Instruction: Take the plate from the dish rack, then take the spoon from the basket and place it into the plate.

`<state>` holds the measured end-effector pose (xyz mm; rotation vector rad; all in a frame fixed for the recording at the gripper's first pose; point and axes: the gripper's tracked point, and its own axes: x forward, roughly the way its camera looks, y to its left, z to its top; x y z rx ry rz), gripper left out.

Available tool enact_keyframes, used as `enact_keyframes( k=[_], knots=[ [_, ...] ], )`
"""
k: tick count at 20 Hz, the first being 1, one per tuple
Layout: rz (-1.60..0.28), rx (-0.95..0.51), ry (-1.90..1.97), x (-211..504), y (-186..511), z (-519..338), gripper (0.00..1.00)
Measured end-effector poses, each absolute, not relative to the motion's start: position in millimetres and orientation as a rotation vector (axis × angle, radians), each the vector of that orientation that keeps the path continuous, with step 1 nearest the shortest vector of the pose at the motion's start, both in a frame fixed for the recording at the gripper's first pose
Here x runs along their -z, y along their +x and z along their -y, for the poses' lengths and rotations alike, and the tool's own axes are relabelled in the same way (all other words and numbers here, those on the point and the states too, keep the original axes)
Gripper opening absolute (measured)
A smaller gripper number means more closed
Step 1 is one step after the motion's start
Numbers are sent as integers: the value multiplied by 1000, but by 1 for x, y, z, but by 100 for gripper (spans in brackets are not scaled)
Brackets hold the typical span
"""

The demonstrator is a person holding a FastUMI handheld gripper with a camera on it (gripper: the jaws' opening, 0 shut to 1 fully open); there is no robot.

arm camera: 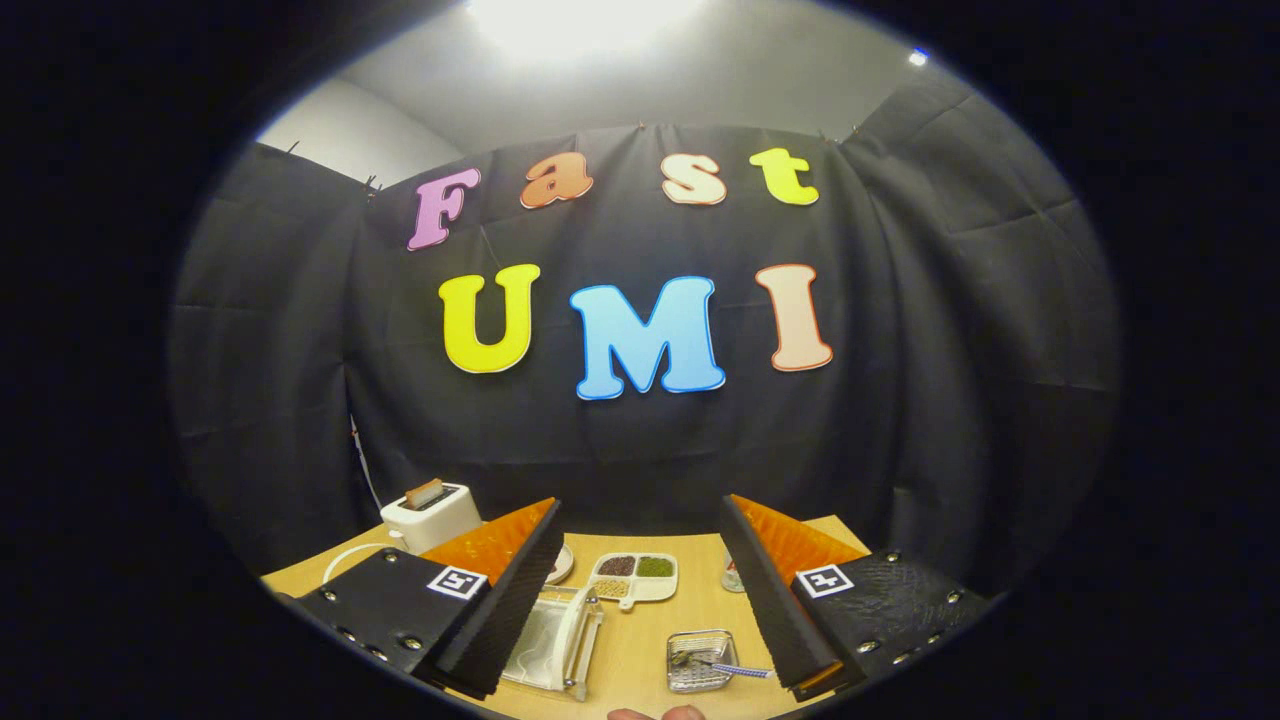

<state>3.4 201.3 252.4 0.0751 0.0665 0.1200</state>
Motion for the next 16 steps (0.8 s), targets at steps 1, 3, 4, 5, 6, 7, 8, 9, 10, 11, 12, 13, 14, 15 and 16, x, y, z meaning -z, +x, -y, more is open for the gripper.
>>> enact_keyframes(
  k=[1, 3, 4, 5, 6, 7, 8, 9, 10, 11, 12, 13, 14, 15, 16],
  knots=[
    [-85, -125, 84, -251, 8, -208, 97],
    [-113, -136, 99, -250, 16, -222, 97],
    [-132, -137, 100, -248, 19, -226, 97],
    [-154, -142, 100, -244, 22, -233, 97],
    [-176, -152, 102, -242, 26, -240, 97],
    [-200, -161, 104, -238, 28, -247, 97],
    [-225, -167, 107, -235, 32, -253, 97],
    [-253, -178, 113, -231, 34, -261, 97],
    [-286, -188, 115, -227, 37, -268, 97],
    [-328, -189, 111, -219, 40, -274, 97],
    [-372, -194, 109, -211, 43, -281, 97],
    [-420, -202, 110, -202, 44, -289, 97],
    [-472, -212, 109, -194, 46, -297, 97],
    [-521, -231, 107, -185, 49, -307, 97],
    [-567, -251, 107, -178, 51, -318, 97]
  ],
)
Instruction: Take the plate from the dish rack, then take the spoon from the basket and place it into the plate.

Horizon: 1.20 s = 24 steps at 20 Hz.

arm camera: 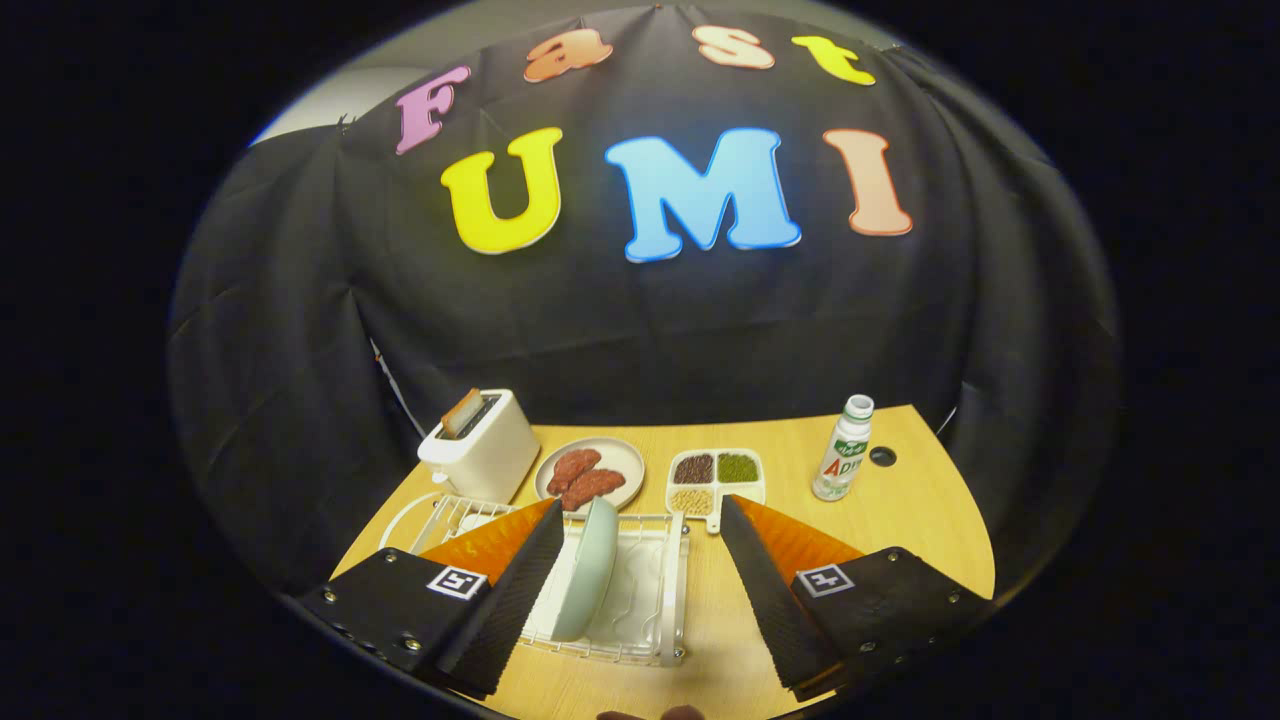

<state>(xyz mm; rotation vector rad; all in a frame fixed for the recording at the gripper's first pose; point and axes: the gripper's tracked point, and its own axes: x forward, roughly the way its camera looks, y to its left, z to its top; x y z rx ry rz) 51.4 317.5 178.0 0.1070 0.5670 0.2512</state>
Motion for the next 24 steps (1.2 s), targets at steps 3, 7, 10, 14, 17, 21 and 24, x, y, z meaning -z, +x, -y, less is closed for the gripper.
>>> enact_keyframes(
  k=[3, 7, 10, 14, 17, 21, 24],
  knots=[
    [-642, -249, 88, -162, 57, -327, 97],
    [-767, -229, 65, -132, 63, -337, 97],
    [-889, -210, 58, -104, 66, -343, 97],
    [-1014, -153, 57, -72, 67, -346, 97],
    [-1053, -97, 54, -55, 68, -348, 93],
    [-1099, -49, 12, -40, 68, -351, 64],
    [-1122, -14, 30, -30, 71, -355, 28]
  ],
)
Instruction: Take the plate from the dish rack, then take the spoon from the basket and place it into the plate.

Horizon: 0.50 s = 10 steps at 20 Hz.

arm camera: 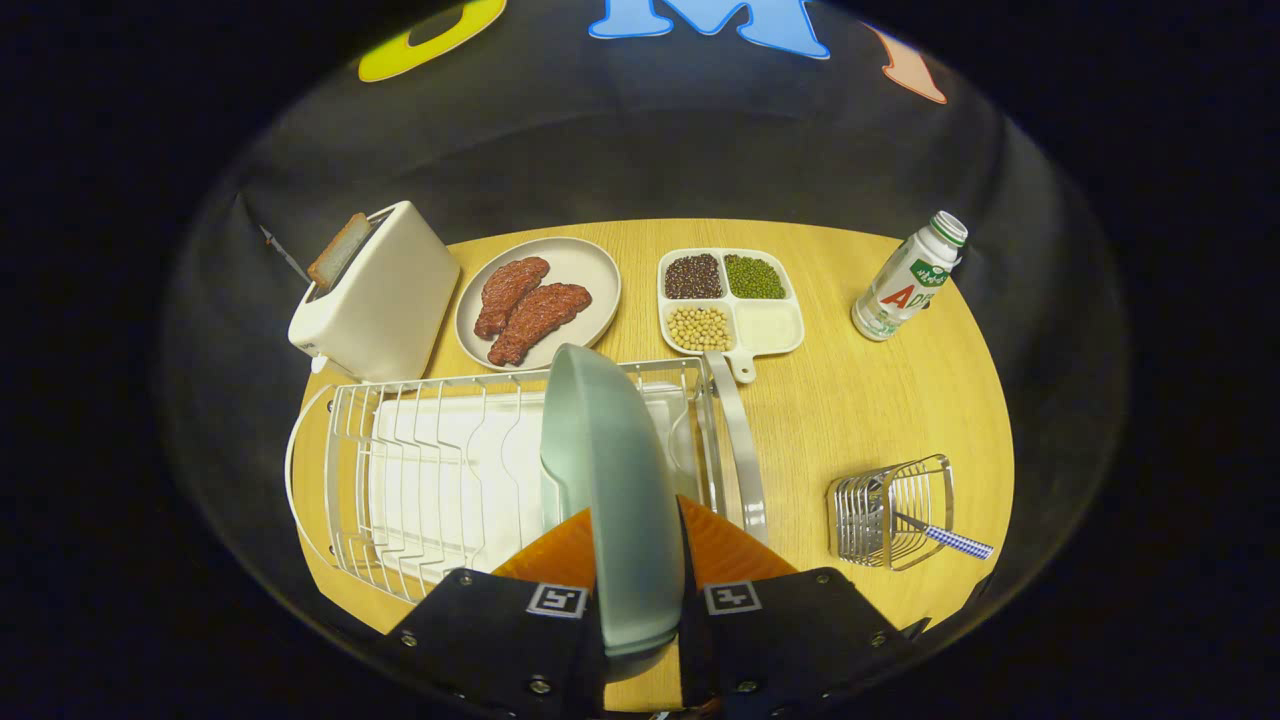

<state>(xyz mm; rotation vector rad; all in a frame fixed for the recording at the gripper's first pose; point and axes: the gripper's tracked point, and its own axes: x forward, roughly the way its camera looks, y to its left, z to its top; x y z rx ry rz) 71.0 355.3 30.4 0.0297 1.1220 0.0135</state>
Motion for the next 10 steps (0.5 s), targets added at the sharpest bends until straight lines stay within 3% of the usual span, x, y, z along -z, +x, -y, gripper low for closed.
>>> enact_keyframes(
  k=[10],
  knots=[
    [-1045, 107, -159, -84, 78, -346, 28]
  ],
)
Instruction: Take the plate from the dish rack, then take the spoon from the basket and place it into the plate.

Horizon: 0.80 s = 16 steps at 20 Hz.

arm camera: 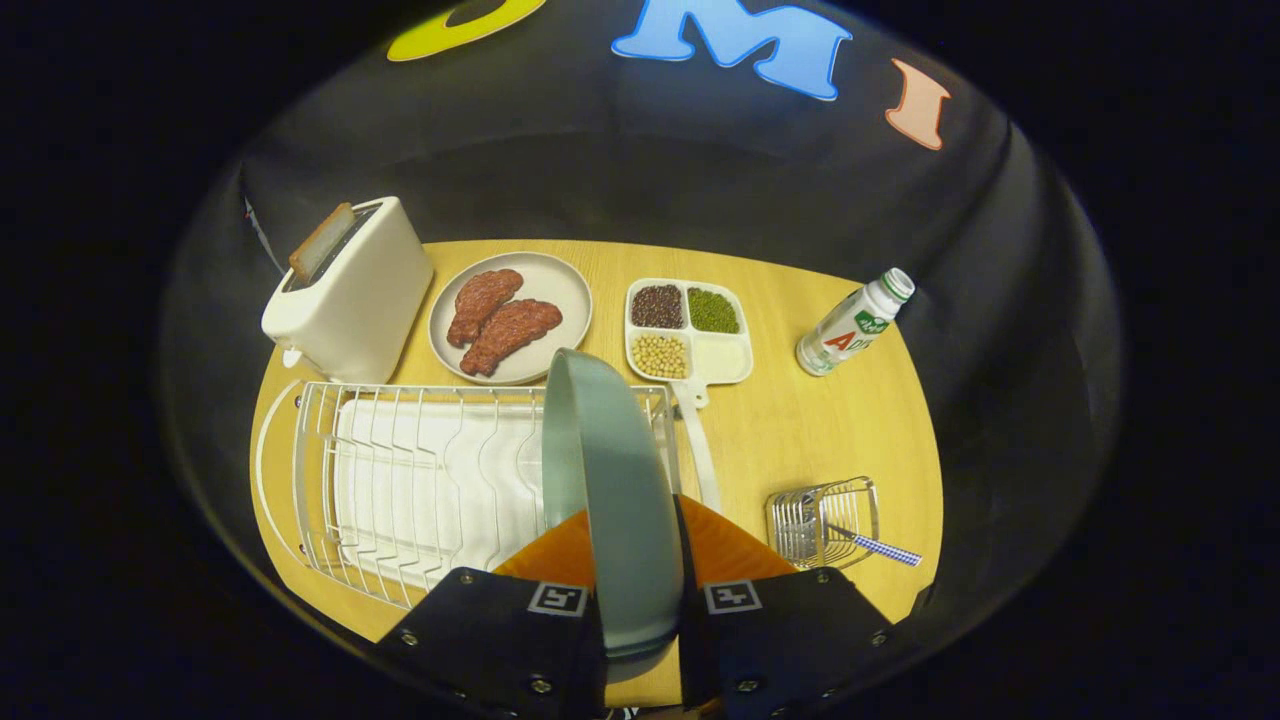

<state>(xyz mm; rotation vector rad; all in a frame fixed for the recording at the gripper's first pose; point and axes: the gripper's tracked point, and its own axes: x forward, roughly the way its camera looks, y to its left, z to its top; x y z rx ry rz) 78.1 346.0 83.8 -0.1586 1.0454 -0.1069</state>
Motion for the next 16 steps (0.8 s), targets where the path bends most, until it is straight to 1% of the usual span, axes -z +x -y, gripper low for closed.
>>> enact_keyframes(
  k=[3, 6, 10, 16],
  knots=[
    [-1001, 73, -131, -107, 73, -345, 28],
    [-1004, 19, -130, -126, 50, -329, 28],
    [-982, 5, -78, -151, 17, -292, 28],
    [-983, -18, 29, -163, -41, -235, 28]
  ],
)
